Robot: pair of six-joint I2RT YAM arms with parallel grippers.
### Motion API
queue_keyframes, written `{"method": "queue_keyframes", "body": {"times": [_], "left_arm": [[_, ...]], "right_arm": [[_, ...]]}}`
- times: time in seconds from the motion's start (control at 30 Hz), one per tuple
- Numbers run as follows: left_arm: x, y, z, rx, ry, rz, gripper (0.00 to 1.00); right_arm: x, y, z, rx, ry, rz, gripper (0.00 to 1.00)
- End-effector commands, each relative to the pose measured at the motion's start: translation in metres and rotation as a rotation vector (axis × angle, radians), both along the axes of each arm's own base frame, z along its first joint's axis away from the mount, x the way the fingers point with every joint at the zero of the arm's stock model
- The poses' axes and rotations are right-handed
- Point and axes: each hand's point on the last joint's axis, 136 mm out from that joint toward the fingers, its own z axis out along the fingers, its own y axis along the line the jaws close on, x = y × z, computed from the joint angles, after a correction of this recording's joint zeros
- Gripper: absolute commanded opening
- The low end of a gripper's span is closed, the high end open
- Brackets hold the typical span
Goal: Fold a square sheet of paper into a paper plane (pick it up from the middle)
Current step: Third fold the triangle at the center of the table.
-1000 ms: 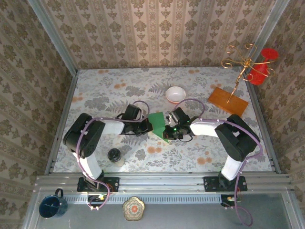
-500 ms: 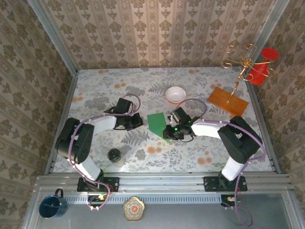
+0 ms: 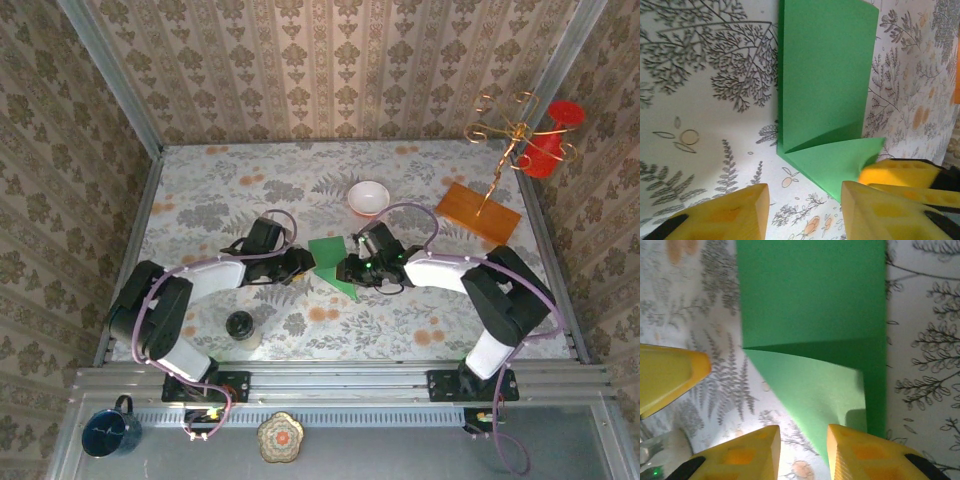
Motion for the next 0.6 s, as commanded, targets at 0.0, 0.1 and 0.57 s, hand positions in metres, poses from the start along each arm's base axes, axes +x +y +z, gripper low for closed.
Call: {"method": "queue_keyframes", "body": {"times": [0.0, 0.1, 0.57], "left_arm": [[0.001, -0.01, 0.0, -0.051, 0.03, 0.017, 0.44], [0.001, -0.014, -0.004, -0.062, 0.051, 0.015, 0.45], [0.006, -0.024, -0.013, -0.093, 0.1, 0.023, 0.45]], "right_arm": [[0.006, -0.006, -0.009, -0.028, 0.008, -0.042, 0.33], [0.007, -0.009, -0.016, -0.035, 0.025, -0.057, 0.34], [0.006, -0.011, -0.015, 0.041, 0.033, -0.081, 0.35]]}}
